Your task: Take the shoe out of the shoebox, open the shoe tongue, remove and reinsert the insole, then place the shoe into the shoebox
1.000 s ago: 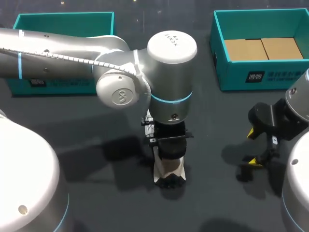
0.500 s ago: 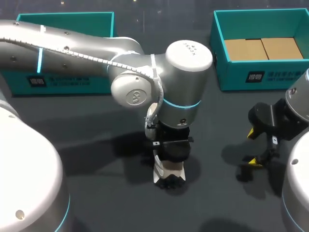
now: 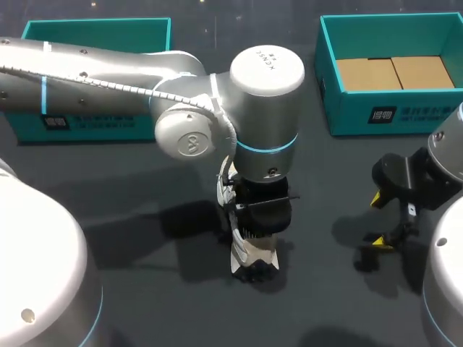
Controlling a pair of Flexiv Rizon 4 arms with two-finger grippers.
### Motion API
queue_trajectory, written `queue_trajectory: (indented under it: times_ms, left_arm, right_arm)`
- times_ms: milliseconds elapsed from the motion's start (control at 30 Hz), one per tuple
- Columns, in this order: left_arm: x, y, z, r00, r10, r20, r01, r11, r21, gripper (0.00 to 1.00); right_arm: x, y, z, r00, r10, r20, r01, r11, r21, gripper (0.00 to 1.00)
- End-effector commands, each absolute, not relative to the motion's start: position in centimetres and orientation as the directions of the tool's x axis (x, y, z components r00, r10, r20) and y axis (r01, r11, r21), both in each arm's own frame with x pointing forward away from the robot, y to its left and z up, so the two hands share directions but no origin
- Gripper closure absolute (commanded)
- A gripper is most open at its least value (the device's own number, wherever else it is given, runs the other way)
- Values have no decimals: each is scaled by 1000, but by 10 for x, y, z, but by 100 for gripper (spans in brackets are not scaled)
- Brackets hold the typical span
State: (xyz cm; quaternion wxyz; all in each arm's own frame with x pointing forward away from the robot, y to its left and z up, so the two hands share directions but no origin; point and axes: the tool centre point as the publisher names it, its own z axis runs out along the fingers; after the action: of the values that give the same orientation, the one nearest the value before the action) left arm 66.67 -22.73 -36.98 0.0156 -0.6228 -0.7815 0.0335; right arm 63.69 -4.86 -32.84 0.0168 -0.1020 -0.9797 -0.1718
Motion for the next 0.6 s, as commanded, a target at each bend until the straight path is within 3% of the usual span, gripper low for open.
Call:
queue_trajectory:
  times_ms: [33,400,600]
  left_arm:
    - [661,-208,-341,-233,961,-148,972,233,-18,100]
    - [680,-213,-331,-250,953,-169,964,262,52,100]
    - [692,-217,-339,-268,953,-138,959,278,55,92]
  right_arm:
    - [634,-49,-328,-979,195,64,205,920,333,0]
    - [634,-49,-328,-979,195,64,205,920,333,0]
    - [634,-49,-328,-979,195,64,205,920,333,0]
